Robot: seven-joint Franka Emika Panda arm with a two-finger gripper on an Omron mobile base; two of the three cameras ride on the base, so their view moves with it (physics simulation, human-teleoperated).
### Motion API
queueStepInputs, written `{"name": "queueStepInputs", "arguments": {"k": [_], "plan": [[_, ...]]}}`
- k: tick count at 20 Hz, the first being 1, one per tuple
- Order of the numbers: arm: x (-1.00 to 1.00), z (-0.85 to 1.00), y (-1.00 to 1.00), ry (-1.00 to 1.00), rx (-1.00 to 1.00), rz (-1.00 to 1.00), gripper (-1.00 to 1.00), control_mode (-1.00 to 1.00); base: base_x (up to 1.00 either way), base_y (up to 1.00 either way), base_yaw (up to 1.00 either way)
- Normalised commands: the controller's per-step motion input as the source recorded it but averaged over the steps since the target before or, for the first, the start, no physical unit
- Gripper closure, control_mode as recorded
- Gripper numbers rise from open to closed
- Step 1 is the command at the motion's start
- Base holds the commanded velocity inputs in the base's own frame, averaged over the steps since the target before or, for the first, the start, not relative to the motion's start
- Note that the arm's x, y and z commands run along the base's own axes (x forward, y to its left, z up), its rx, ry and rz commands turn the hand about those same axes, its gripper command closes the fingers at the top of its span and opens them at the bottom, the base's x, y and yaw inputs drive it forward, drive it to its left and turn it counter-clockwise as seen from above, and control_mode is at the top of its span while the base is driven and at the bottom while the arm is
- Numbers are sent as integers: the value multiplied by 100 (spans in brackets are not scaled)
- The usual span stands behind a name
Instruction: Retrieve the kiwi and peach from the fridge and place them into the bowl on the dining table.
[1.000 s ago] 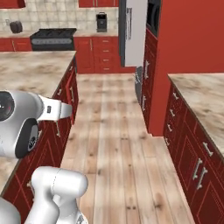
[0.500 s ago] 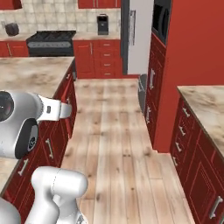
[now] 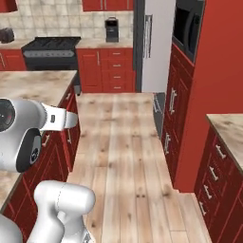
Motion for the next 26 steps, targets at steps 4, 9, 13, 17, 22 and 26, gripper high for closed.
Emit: {"name": "queueStepInputs", "arguments": {"k": [4,9,13,17,22,26], "plan": [[0,0,0,0,0,0,-100,100,100,14,0],[0,0,0,0,0,0,-100,100,100,23,0],[0,0,0,0,0,0,-100,100,100,20,0],[0,0,0,0,0,0,-100,100,100,19,0],[0,0,0,0,0,0,-100,100,100,17,0],[0,0,0,0,0,0,-100,100,100,1,0]]}}
